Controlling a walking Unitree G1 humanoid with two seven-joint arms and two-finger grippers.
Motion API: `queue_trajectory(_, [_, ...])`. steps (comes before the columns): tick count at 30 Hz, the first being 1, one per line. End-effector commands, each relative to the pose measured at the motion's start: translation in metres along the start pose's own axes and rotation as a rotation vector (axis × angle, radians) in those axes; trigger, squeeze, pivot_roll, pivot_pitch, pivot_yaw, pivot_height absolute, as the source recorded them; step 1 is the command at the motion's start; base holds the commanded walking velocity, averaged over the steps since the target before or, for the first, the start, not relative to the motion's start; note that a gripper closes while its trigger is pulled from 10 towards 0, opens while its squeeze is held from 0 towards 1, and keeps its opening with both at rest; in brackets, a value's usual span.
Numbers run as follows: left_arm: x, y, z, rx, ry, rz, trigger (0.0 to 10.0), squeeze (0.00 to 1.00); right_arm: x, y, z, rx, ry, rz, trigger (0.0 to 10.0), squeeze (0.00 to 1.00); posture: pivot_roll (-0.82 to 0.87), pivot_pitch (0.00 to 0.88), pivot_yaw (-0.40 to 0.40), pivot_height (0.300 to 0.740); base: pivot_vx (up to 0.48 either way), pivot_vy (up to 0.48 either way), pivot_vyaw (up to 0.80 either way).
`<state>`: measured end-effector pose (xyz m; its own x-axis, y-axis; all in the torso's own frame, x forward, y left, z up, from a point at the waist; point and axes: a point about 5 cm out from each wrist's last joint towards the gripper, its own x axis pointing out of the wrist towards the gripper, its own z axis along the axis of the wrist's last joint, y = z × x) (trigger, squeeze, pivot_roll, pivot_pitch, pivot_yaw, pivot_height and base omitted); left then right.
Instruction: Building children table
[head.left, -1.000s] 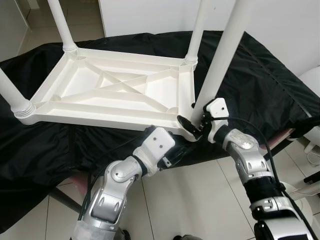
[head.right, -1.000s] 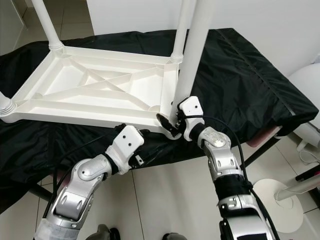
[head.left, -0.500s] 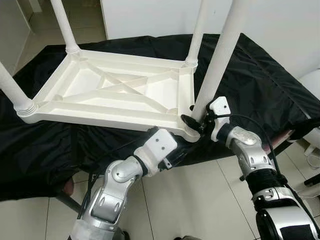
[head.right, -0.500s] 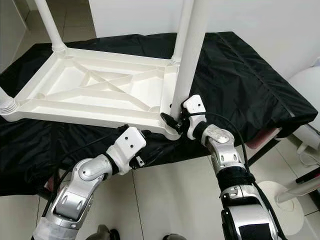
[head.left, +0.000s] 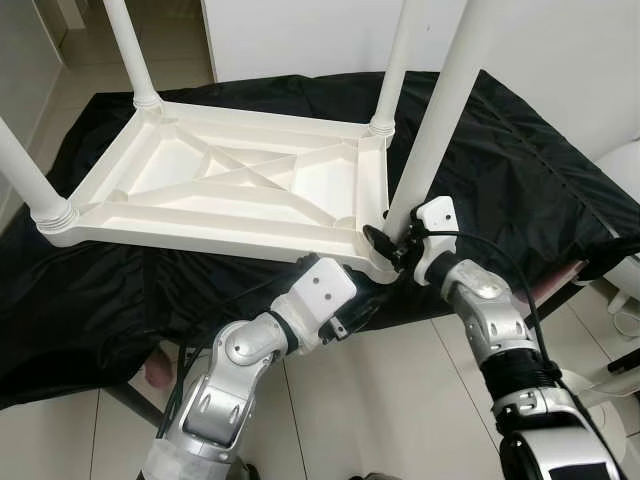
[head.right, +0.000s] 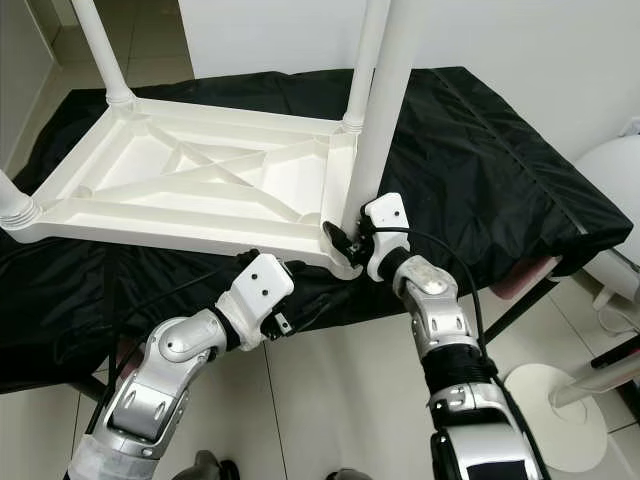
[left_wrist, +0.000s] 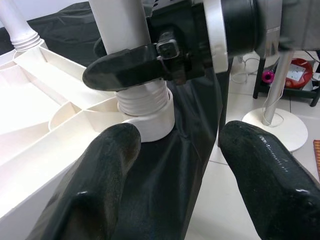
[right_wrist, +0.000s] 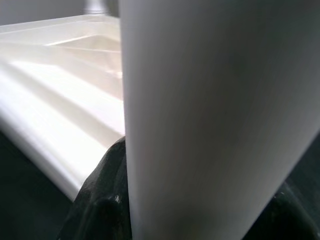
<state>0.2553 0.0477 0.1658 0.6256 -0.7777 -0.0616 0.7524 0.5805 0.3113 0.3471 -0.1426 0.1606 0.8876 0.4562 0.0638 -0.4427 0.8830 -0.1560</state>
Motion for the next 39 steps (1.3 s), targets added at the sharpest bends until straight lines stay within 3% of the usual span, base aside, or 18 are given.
queue_trajectory(1, [-0.002,0.002,-0.001,-0.007,0.009,0.047,10.0,0.0,-0.003,0.001,-0.007,0.012,0.047,-0.089,10.0,0.0,-0.07,0.057,-0.015,0.74,0.0,0.0,0.0])
queue_trajectory(3, [-0.002,0.002,-0.002,-0.006,0.011,0.048,10.0,0.0,-0.005,0.005,-0.008,0.026,0.054,-0.156,10.0,0.0,-0.07,0.058,-0.015,0.74,0.0,0.0,0.0])
queue_trajectory(4, [-0.002,0.002,-0.002,-0.006,0.012,0.05,10.0,0.0,-0.008,0.014,-0.013,0.07,0.062,-0.266,10.0,0.0,-0.07,0.057,-0.015,0.74,0.0,0.0,0.0])
queue_trajectory(12, [-0.002,0.002,-0.003,-0.002,0.018,0.048,10.0,0.0,-0.011,0.03,-0.013,0.156,0.054,-0.478,10.0,0.0,-0.07,0.051,-0.018,0.74,0.0,0.0,0.0])
queue_trajectory(16, [-0.003,0.002,-0.004,-0.002,0.018,0.047,10.0,0.0,-0.01,0.034,-0.008,0.186,0.047,-0.548,10.0,0.0,-0.07,0.05,-0.017,0.74,0.0,0.0,0.0])
queue_trajectory(19, [-0.003,0.001,-0.004,-0.001,0.019,0.044,10.0,0.0,-0.008,0.046,0.003,0.184,-0.003,-0.496,10.0,0.0,-0.07,0.049,-0.017,0.74,0.0,0.0,0.0])
queue_trajectory(23, [-0.003,0.001,-0.004,-0.003,0.02,0.043,10.0,0.0,-0.01,0.046,0.005,0.197,-0.022,-0.492,10.0,0.0,-0.07,0.051,-0.015,0.74,0.0,0.0,0.0])
queue_trajectory(24, [-0.003,0.001,-0.004,-0.002,0.019,0.042,10.0,0.0,-0.011,0.045,0.006,0.211,-0.032,-0.481,10.0,1.0,-0.07,0.051,-0.014,0.74,0.0,0.0,0.0])
queue_trajectory(30, [-0.002,0.001,-0.003,-0.002,0.018,0.044,10.0,0.0,-0.014,0.042,0.01,0.202,-0.057,-0.503,10.0,1.0,-0.07,0.051,-0.014,0.74,0.0,0.0,0.0])
queue_trajectory(31, [-0.002,0.001,-0.004,-0.002,0.019,0.044,10.0,0.0,-0.015,0.04,0.009,0.194,-0.061,-0.472,10.0,0.82,-0.07,0.052,-0.015,0.74,0.0,0.0,0.0])
queue_trajectory(33, [-0.002,0.001,-0.004,-0.002,0.02,0.044,10.0,0.0,-0.015,0.04,0.008,0.188,-0.063,-0.449,10.0,0.82,-0.07,0.052,-0.015,0.74,0.0,0.0,0.0])
queue_trajectory(34, [-0.003,0.001,-0.004,-0.002,0.02,0.045,10.0,0.0,-0.016,0.039,0.008,0.198,-0.07,-0.405,10.0,0.0,-0.07,0.052,-0.015,0.74,0.0,0.0,0.0])
queue_trajectory(39, [-0.002,0.001,-0.005,0.006,0.026,0.047,10.0,0.0,-0.017,0.036,0.004,0.242,-0.061,-0.285,10.0,0.0,-0.07,0.052,-0.017,0.74,0.0,0.0,0.0])
